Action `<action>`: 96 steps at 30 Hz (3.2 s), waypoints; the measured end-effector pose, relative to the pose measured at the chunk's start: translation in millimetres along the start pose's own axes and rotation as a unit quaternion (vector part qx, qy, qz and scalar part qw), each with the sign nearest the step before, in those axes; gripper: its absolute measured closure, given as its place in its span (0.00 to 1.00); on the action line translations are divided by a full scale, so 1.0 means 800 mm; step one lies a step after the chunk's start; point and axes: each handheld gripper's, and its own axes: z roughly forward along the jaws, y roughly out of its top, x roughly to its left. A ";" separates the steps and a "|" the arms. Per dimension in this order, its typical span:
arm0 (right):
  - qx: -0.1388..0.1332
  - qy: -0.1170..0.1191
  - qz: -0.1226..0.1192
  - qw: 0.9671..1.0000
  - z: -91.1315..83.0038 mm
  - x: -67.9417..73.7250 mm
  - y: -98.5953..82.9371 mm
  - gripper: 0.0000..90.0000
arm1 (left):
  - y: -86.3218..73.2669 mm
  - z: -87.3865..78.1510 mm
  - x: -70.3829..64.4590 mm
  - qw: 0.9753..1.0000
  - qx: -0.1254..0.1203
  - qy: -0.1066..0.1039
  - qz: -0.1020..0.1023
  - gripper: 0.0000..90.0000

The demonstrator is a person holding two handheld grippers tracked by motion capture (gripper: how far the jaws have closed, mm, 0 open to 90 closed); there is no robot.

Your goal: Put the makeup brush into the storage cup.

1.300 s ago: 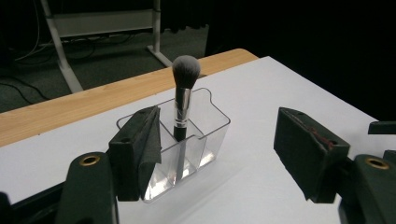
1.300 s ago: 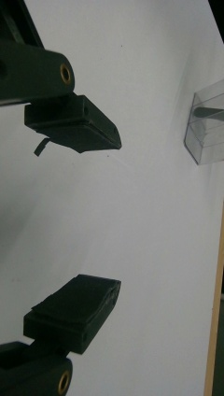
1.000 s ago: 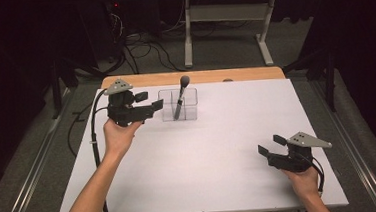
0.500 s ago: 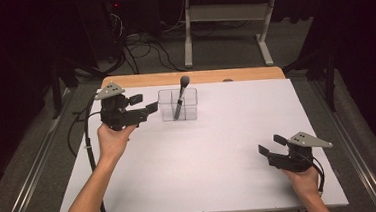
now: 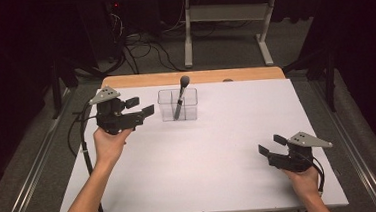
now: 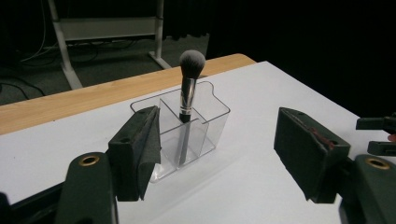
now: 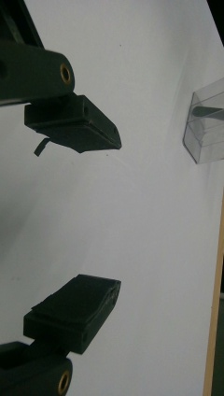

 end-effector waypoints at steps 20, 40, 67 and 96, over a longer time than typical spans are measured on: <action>0.000 0.000 0.003 1.000 0.000 0.000 0.000 0.32 | -0.014 -0.013 -0.004 1.000 -0.002 0.003 0.005 0.36; 0.000 -0.001 0.000 1.000 0.000 0.000 0.000 0.32 | -0.033 -0.030 -0.007 1.000 -0.010 0.011 -0.002 0.36; -0.001 -0.001 -0.001 1.000 0.000 0.000 0.000 0.32 | -0.055 -0.027 -0.008 1.000 0.003 0.017 -0.009 0.34; -0.002 0.001 0.004 1.000 -0.001 -0.001 0.000 0.32 | -0.085 -0.009 -0.003 0.999 0.026 0.022 -0.026 0.35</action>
